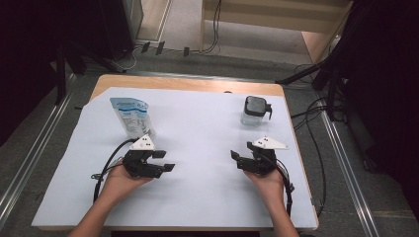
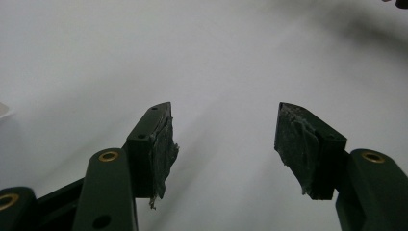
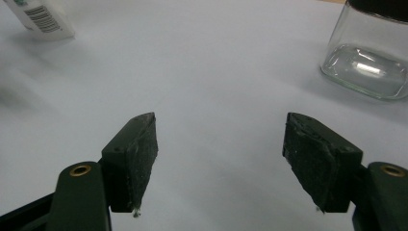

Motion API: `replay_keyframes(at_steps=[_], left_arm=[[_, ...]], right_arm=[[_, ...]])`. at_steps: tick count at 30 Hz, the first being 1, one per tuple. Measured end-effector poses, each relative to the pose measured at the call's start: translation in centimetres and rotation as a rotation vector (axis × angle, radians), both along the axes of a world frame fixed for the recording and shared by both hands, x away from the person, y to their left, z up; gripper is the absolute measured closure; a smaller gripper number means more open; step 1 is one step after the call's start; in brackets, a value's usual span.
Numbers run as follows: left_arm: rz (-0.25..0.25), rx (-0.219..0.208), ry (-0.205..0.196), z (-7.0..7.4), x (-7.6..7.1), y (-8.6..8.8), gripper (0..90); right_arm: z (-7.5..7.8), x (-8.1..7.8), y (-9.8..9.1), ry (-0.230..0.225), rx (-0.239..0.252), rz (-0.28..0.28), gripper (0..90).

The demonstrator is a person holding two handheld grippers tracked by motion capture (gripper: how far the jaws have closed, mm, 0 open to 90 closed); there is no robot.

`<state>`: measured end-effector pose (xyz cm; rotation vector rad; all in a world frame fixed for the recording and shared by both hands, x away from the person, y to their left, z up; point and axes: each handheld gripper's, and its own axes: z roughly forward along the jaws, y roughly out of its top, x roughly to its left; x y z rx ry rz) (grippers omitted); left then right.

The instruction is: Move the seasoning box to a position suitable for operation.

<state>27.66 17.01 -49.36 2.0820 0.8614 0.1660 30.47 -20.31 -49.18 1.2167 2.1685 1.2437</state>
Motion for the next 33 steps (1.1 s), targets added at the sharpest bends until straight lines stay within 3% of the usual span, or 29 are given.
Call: replay_keyframes(at_steps=[3, 6, 7, 10, 19, 33], left_arm=[[-0.002, 0.002, 0.002, 0.1, 0.0, 0.1, 41.9], [0.011, -0.012, 0.032, 0.3, -0.1, 0.1, 46.4], [0.011, 0.007, 0.019, 0.4, -0.2, 0.2, 47.2], [-0.001, 0.014, 0.026, 0.3, -0.2, 0.3, 47.3], [0.033, -0.010, 0.019, 0.3, -0.1, 1.1, 46.9], [0.039, -0.003, 0.007, 0.1, -0.2, 1.6, 46.3]], right_arm=[[0.0, 0.0, -0.1, -0.001, 0.002, -0.002, 29.3], [0.0, 0.1, -0.2, 0.004, 0.009, -0.003, 30.1], [0.0, 0.2, -0.2, 0.008, 0.015, 0.001, 30.5], [-0.1, 0.4, -0.2, 0.015, 0.019, 0.001, 31.2], [-0.1, 0.6, 0.0, 0.019, 0.015, 0.009, 33.2], [0.2, 0.7, -0.6, 0.016, 0.015, -0.030, 33.9]])
